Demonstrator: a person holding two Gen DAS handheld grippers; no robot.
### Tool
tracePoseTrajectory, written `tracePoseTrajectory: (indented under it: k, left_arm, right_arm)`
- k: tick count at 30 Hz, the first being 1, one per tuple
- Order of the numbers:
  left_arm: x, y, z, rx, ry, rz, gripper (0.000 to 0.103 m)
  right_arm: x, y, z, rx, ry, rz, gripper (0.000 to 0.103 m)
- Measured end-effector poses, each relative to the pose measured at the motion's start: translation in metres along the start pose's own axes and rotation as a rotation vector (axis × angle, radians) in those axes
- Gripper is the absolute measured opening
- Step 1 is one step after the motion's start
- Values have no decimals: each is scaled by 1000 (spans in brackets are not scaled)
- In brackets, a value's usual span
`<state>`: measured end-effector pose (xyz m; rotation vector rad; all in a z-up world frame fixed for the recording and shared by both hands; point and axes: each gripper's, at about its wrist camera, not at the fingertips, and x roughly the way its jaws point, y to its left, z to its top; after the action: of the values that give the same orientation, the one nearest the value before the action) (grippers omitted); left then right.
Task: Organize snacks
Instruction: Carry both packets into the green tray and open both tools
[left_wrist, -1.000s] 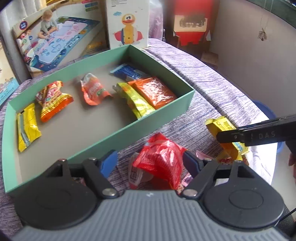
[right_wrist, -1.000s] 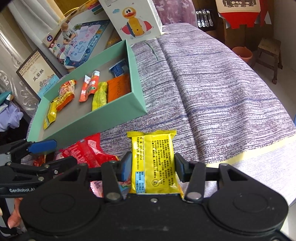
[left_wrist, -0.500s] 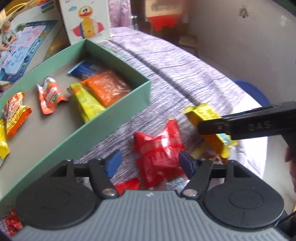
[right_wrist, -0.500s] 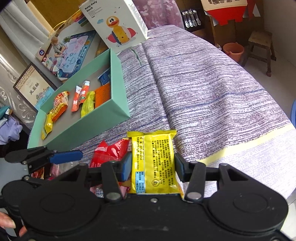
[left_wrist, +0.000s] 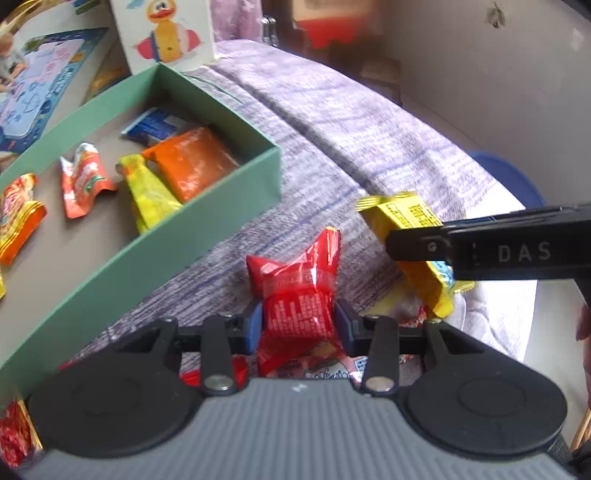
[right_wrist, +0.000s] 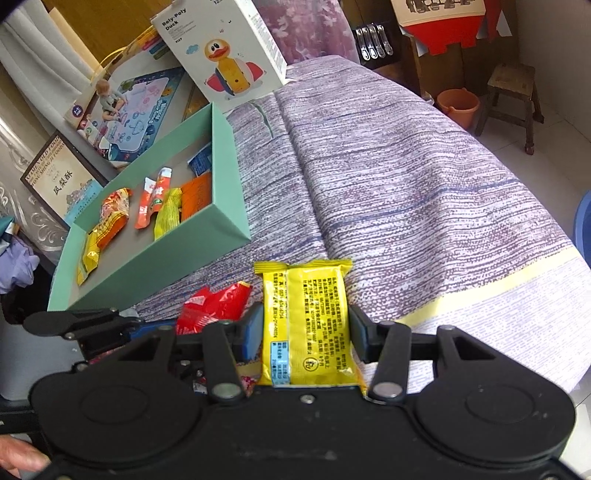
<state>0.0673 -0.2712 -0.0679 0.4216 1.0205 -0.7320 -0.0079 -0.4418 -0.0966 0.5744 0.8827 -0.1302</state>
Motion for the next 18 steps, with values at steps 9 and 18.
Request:
tracePoseTrajectory:
  k: [9, 18]
  left_arm:
    - [-76, 75, 10, -184, -180, 26, 40]
    - [-107, 177, -12, -362, -217, 180, 41]
  right_arm:
    - [-18, 59, 41, -68, -67, 86, 47]
    - [22, 152, 81, -180, -45, 161, 47]
